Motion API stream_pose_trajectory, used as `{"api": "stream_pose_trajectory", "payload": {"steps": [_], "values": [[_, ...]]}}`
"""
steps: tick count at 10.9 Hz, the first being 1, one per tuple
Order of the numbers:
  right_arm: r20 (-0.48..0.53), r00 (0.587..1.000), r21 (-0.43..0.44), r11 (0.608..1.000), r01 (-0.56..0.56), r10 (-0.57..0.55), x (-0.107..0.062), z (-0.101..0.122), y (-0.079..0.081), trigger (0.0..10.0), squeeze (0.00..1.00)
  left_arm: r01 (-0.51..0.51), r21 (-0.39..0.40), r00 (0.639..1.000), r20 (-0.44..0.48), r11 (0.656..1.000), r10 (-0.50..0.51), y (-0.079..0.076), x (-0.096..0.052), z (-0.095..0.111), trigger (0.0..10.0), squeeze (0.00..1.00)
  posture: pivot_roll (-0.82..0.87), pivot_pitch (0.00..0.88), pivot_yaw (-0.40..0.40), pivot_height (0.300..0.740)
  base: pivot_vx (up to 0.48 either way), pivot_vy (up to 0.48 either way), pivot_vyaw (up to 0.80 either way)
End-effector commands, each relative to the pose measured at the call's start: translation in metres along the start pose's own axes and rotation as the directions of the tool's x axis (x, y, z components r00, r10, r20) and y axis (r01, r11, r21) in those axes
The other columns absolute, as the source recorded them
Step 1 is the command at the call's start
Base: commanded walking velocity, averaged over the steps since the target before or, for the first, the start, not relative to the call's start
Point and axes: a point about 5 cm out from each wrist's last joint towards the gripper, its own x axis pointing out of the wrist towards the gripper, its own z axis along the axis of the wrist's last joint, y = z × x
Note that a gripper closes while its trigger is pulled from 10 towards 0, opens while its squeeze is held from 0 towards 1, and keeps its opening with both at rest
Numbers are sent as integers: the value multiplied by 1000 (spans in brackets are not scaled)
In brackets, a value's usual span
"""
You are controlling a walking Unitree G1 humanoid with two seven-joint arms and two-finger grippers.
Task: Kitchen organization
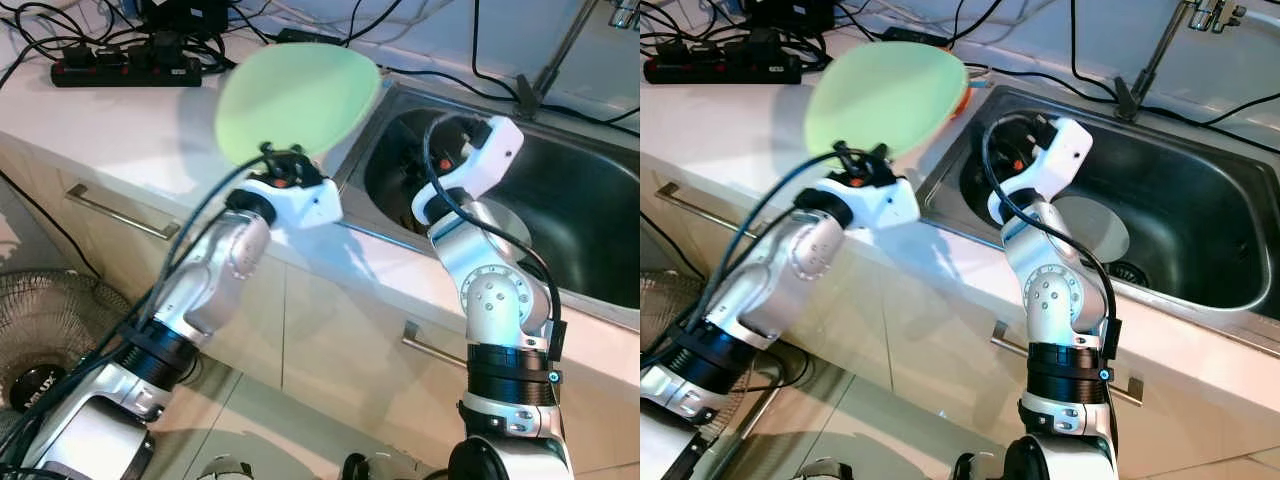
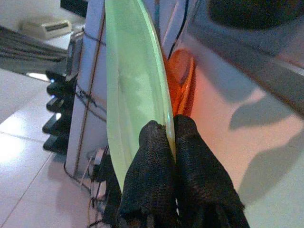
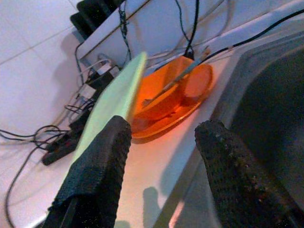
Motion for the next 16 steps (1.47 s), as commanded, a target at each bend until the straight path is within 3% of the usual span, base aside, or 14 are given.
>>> {"api": "stream_pose_trajectory", "payload": {"steps": [1,12,13,16], "values": [[5,999,39,998,-47,47,2,2,15,10000,0,-27,27,997,72,999,25,8,1,15,10000,0,-38,62,-70,719,0,0,0],[-42,999,72,997,-20,23,6,-8,10,10000,0,-7,37,976,220,999,-1,4,-3,42,10000,0,-15,35,-76,719,0,0,0],[-29,999,76,997,-14,16,6,-7,9,0,0,0,36,975,223,999,-8,2,-3,43,10000,0,-15,35,-76,719,0,0,0],[-20,1000,96,995,1,1,7,-5,7,0,0,10,33,974,227,999,-18,0,-3,43,10000,0,-20,50,-72,719,0,0,0]]}}
